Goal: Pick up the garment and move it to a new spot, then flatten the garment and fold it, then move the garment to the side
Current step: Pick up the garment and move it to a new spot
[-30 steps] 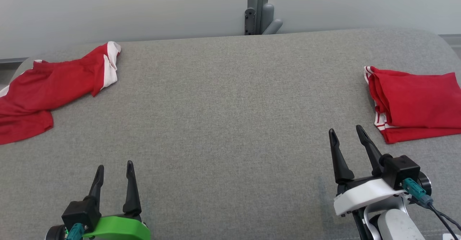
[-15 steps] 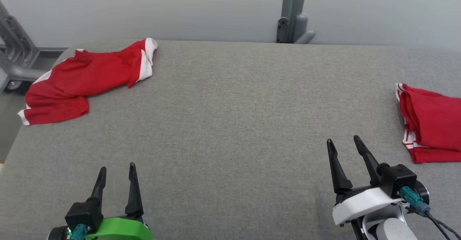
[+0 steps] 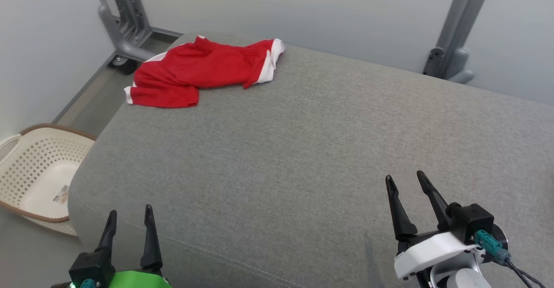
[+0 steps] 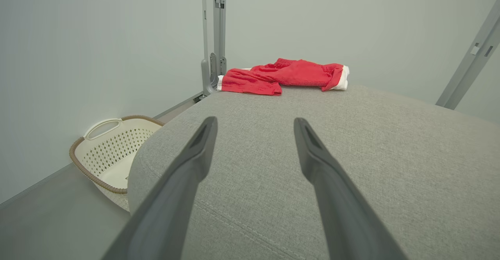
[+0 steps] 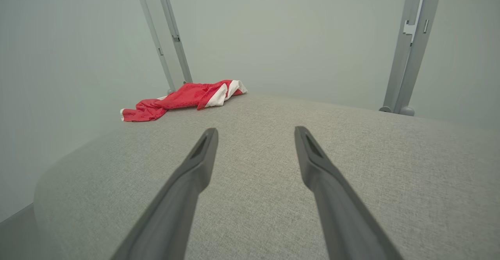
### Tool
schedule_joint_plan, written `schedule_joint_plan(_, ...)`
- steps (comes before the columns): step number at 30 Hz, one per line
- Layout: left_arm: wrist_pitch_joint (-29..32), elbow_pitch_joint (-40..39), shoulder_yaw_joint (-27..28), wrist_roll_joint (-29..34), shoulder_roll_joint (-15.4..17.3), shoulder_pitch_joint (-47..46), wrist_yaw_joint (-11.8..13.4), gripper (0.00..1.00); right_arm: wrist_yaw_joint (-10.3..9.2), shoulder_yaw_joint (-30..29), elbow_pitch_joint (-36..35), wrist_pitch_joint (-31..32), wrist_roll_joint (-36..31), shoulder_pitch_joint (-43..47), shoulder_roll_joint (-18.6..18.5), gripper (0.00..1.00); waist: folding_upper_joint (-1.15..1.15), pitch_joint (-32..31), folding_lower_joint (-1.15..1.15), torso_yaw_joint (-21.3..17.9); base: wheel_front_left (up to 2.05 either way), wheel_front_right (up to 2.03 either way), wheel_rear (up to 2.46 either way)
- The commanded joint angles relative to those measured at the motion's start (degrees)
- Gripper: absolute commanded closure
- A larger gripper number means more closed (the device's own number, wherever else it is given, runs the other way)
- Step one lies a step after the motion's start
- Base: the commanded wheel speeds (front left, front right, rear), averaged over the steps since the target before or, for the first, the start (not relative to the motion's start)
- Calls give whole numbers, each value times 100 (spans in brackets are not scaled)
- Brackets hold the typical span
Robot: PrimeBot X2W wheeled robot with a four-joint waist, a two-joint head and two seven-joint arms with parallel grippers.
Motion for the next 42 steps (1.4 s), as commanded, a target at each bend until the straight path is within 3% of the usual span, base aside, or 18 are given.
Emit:
schedule_joint_plan(1, -1, -38, 32, 18, 41, 94, 4, 0, -8, 31, 18, -20, 47, 29, -9, 0, -1, -77, 0, 685, 0, 0, 0)
schedule_joint_plan(11, -1, -389, 239, -75, -8, 302, 132, 0, -7, 375, 198, -25, 28, -333, -14, 0, -1, 97, 0, 802, 0, 0, 0)
schedule_joint_plan(20, -1, -248, 98, 16, 74, -4, -20, 0, -8, 128, 152, -38, -36, -224, -14, 0, -1, 188, 0, 780, 0, 0, 0)
schedule_joint_plan(31, 74, -184, 251, -143, 502, -1425, -238, 0, -7, -136, -437, 272, -622, -816, -19, 0, -1, 1145, 0, 80, 0, 0, 0)
schedule_joint_plan(42, 932, 652, 346, -529, 1518, -3977, -581, 0, -7, -206, -1185, 615, -1026, -1481, -20, 0, -1, 2525, 0, -957, 0, 0, 0)
